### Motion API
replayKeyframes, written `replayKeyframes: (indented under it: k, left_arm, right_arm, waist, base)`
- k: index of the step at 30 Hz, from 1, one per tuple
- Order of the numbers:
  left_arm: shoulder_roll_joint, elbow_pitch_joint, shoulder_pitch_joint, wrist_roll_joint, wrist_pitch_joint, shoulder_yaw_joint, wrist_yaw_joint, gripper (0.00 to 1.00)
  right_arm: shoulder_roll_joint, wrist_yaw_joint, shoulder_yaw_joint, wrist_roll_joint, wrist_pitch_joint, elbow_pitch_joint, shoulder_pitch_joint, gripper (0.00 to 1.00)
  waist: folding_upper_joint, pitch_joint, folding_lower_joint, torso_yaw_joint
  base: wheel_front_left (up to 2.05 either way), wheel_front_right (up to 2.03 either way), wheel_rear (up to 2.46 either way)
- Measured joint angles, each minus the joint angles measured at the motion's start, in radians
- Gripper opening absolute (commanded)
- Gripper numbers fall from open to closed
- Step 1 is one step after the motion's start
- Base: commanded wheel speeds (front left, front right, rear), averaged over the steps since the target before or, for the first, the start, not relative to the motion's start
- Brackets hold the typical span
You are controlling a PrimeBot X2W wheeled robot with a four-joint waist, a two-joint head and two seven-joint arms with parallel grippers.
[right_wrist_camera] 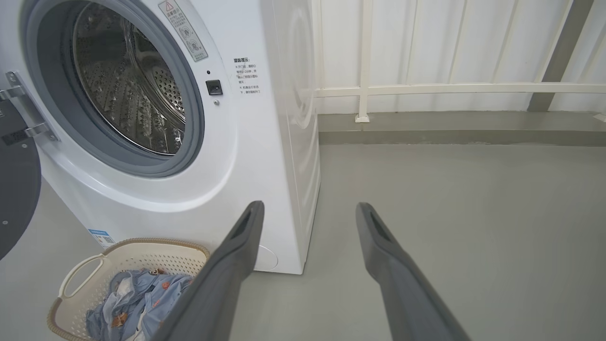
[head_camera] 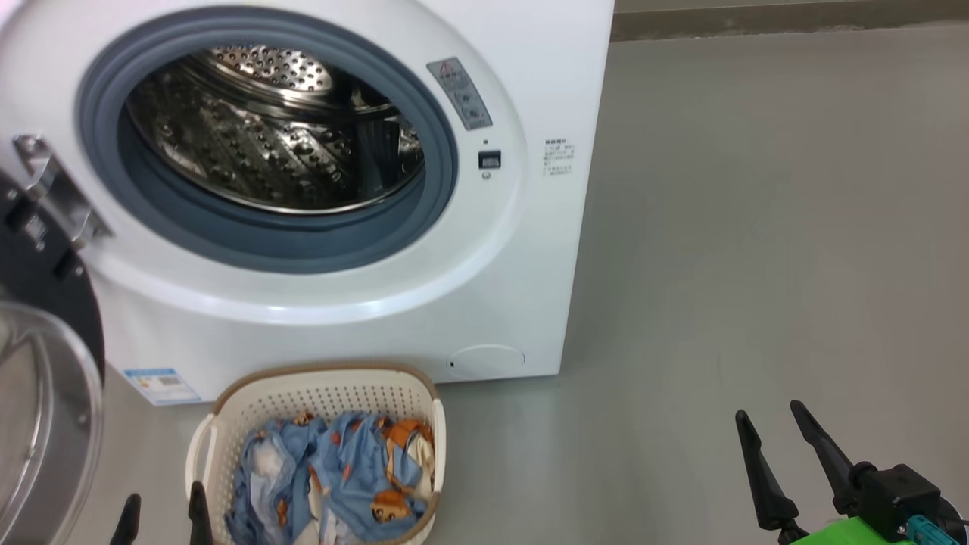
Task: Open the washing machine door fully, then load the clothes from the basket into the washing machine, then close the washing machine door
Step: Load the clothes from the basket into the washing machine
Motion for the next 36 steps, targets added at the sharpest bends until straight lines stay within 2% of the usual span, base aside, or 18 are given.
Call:
replayKeyframes:
  k: [10,36]
  left_arm:
    - [0.0,-0.001,-0.012,-0.002,0.0,-0.004,0.0,1.0]
    - [0.0,0.012,-0.023,-0.025,0.0,-0.047,-0.005,1.0]
  right_arm:
    - [0.0,0.0,0.0,0.001,0.0,0.0,-0.003,1.0]
    - [0.0,0.0,0.001,0.001,0.0,0.002,-0.003,1.0]
  waist:
    - [0.0,0.014,0.0,-0.001]
    - [0.0,0.042,0.0,-0.007]
  base:
    - [0.87,-0.87,0.0]
    - [0.0,0.0,0.0]
